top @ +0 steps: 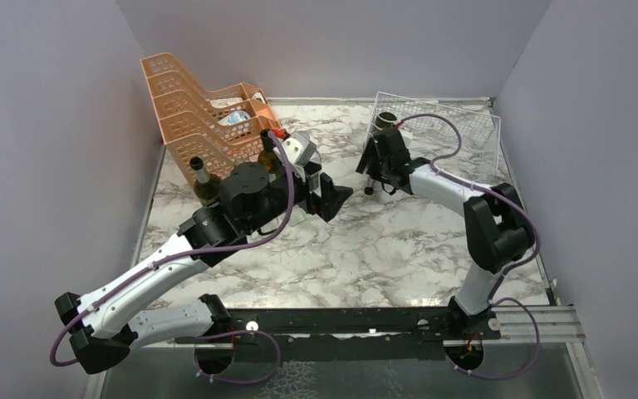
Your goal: Put the wine bottle on the wine rack
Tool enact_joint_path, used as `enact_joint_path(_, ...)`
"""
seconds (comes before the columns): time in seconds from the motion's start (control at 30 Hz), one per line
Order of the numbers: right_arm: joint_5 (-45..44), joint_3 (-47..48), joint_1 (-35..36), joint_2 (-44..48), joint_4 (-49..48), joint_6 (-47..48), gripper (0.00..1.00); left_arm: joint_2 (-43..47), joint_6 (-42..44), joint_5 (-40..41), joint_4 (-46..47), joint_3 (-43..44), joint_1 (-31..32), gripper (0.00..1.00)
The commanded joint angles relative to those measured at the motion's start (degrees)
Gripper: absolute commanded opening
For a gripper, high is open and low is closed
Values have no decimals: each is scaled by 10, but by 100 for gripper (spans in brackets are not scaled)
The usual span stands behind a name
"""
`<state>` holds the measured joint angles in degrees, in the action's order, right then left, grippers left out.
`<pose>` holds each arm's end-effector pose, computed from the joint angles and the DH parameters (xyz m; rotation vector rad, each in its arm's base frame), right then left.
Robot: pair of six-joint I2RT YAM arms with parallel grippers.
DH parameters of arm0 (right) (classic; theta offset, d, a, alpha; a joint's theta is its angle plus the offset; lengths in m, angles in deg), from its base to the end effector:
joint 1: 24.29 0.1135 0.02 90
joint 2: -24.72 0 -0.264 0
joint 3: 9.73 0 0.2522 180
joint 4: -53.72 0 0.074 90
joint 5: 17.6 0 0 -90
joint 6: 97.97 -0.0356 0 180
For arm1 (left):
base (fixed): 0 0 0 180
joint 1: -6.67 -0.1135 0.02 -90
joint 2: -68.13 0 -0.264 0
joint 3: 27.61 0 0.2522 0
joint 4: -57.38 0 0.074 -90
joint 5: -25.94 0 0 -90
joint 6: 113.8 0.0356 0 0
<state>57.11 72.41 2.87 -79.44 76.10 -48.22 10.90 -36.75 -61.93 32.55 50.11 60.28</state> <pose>0.3564 0.1723 0.1991 0.3953 2.2947 0.2827 0.1331 -0.1784 0.4155 0.5688 1.6203 -0.8467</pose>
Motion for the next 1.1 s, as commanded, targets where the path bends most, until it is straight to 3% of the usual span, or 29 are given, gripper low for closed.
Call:
enact_joint_path(0.0, 44, -37, -1, 75, 8, 46, 79, 22, 12, 41, -9, 9, 1, 99)
enact_joint_path(0.17, 93, -74, -1, 146, 29, 81, 77, 39, 33, 93, -22, 14, 0, 99)
enact_joint_path(0.53, 322, -62, 22, 255, -5, 192, 68, 75, 105, 135, -58, 77, 0, 99)
enact_joint_path(0.73, 291, -34, 104, 281, -9, 231, 69, 102, 112, 171, -61, 87, 1, 99)
enact_joint_path(1.07, 208, 35, 202, 239, -10, 255, 70, 128, 123, 184, -54, 93, 0, 99)
